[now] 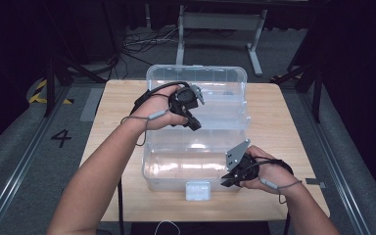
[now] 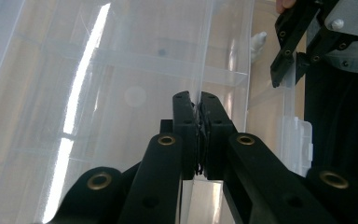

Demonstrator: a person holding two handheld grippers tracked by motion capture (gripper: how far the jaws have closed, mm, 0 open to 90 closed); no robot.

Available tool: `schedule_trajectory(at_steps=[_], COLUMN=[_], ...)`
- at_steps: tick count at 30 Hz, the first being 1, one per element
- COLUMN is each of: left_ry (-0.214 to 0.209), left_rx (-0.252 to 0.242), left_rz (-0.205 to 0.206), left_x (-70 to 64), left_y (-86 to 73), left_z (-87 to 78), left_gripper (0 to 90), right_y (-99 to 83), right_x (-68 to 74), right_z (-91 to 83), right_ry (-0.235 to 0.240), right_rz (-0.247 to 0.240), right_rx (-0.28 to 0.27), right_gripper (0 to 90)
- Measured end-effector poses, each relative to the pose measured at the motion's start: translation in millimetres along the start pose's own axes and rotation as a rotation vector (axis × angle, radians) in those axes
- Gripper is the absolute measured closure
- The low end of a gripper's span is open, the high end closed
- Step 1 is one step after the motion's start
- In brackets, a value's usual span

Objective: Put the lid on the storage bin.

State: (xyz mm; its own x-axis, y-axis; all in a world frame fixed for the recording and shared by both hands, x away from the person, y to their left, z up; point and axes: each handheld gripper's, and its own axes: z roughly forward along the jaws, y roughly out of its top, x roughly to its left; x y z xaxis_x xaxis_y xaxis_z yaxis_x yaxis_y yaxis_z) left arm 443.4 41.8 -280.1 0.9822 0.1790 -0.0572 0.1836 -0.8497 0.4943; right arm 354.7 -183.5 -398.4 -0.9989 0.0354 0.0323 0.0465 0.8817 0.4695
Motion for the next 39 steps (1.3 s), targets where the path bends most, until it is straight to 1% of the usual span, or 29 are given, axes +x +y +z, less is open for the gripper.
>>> schedule_trajectory(at_steps=[5,10,14,20,23,28,33,36,39], left_ry=[-0.004,-0.023,-0.039,-0.038,-0.054,-0.064,-0.072,-0.073,-0.083], left_rx=[0.015,0.038,0.04,0.052,0.06,0.062,0.071,0.083,0.082], left_rz=[0.015,0.03,0.032,0.038,0.036,0.036,0.042,0.055,0.053], left_x=[-4.6,-10.8,-12.7,-16.1,-16.9,-18.1,-19.8,-22.2,-22.8], left_y=[1.2,1.8,1.3,2.3,1.5,0.9,0.5,1.1,0.4], left_z=[0.7,2.4,3.5,4.7,5.3,6.2,7.0,8.0,9.0], left_gripper=[87.1,87.4,87.4,87.5,87.5,87.3,87.3,87.3,87.1], right_y=[0.0,0.5,0.6,0.9,1.1,0.9,1.1,1.4,1.5], right_x=[0.0,1.2,1.3,1.5,1.9,2.2,3.0,3.4,3.9], right_z=[1.1,1.6,1.6,2.1,2.1,2.0,1.8,1.2,1.0], right_ry=[0.001,-0.007,-0.011,-0.011,-0.015,-0.014,-0.018,-0.023,-0.023], right_rz=[0.002,0.003,0.001,0.001,0.0,0.0,-0.001,-0.003,-0.001], right_rx=[0.0,0.009,0.012,0.015,0.018,0.018,0.018,0.023,0.026], right_gripper=[82.0,82.1,82.0,81.9,81.9,81.7,81.5,81.5,81.6])
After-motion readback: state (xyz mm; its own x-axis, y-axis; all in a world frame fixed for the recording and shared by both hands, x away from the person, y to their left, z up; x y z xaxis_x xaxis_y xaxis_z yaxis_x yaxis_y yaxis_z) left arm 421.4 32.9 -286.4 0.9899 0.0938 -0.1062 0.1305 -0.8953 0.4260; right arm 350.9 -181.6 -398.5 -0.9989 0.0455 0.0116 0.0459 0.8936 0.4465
